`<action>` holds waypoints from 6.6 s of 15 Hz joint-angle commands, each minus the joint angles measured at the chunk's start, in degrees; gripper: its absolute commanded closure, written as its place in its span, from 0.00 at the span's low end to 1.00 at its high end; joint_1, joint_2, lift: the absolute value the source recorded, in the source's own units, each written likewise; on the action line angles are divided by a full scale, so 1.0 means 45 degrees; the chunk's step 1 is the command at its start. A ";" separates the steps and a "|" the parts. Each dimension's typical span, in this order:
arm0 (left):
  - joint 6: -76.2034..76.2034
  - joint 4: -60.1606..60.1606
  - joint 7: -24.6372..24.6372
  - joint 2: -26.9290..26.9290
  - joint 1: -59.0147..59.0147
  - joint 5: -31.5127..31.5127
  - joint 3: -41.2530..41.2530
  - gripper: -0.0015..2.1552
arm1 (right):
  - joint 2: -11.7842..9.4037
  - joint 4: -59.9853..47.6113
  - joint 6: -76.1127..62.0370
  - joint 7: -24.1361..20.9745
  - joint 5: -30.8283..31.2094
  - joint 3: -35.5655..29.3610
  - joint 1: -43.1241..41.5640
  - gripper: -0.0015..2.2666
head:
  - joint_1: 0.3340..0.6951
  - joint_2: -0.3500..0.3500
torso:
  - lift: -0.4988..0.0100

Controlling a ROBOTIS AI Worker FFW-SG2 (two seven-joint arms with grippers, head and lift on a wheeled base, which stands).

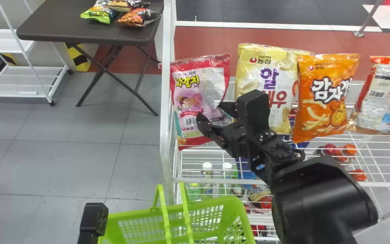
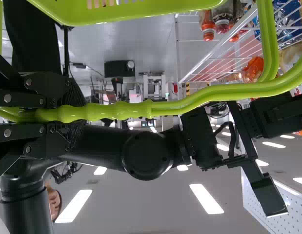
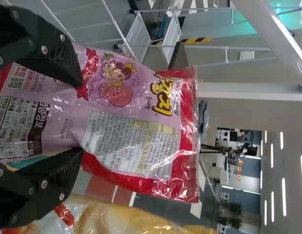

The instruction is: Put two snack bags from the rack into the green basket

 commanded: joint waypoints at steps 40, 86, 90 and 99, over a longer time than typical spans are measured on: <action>0.0015 -0.0087 -0.0205 -0.0039 0.0332 -0.0019 0.0039 0.64 | -0.1973 -1.1178 1.0025 0.1328 -0.4754 -0.2611 1.0205 0.89 | 1.00 0.12 | 0.97; 0.0015 0.0108 -0.0362 0.0020 0.0039 0.0039 0.0000 0.64 | -0.1211 0.1439 -0.2397 -0.0254 -0.3562 -0.9115 -0.0323 0.03 | 1.00 0.00 | 0.97; 0.0015 0.0401 -0.0362 0.0039 -0.0137 0.0039 -0.0078 0.64 | -0.1445 0.3118 -0.3061 -0.0293 -0.2625 -0.9232 -0.1475 0.03 | 1.00 0.00 | 0.97; 0.0015 0.0499 -0.0362 0.0059 -0.0215 0.0039 -0.0137 0.64 | -0.2129 0.4232 -0.2162 -0.0137 -0.2234 -0.9662 -0.2315 0.41 | 1.00 0.00 | 0.97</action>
